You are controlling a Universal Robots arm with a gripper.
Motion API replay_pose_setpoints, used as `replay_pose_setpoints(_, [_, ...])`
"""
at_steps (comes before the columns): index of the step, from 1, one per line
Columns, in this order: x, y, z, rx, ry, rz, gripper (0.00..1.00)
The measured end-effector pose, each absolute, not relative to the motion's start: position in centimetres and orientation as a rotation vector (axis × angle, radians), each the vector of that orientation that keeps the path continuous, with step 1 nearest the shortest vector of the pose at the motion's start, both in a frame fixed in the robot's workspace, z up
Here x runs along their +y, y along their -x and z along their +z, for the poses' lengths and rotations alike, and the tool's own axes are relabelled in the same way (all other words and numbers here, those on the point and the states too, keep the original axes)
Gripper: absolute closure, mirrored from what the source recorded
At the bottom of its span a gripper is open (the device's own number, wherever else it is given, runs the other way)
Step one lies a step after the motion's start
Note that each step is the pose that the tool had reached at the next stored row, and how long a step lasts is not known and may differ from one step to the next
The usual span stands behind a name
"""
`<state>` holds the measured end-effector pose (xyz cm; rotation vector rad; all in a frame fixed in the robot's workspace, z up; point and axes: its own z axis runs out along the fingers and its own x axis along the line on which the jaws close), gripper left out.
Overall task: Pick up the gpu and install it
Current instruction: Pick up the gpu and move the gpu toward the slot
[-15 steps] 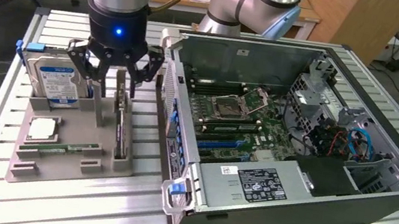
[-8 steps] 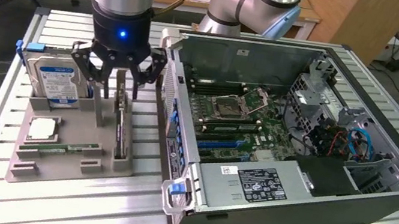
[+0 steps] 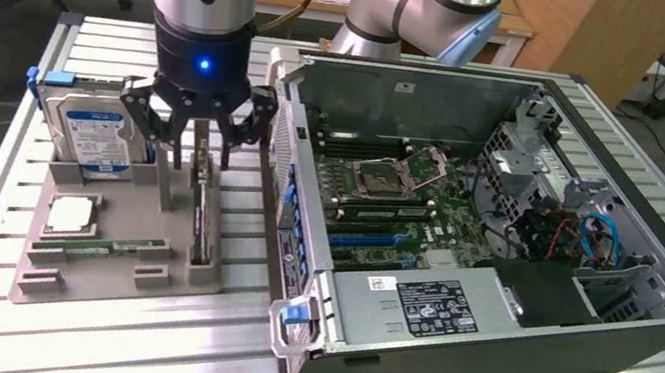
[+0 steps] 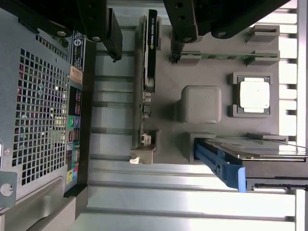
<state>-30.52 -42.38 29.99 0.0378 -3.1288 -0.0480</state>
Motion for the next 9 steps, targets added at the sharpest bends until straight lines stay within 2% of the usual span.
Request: replay_pose_setpoints(9, [-42.38,30.53,29.20,-3.129,-0.038,-0.048,0.47])
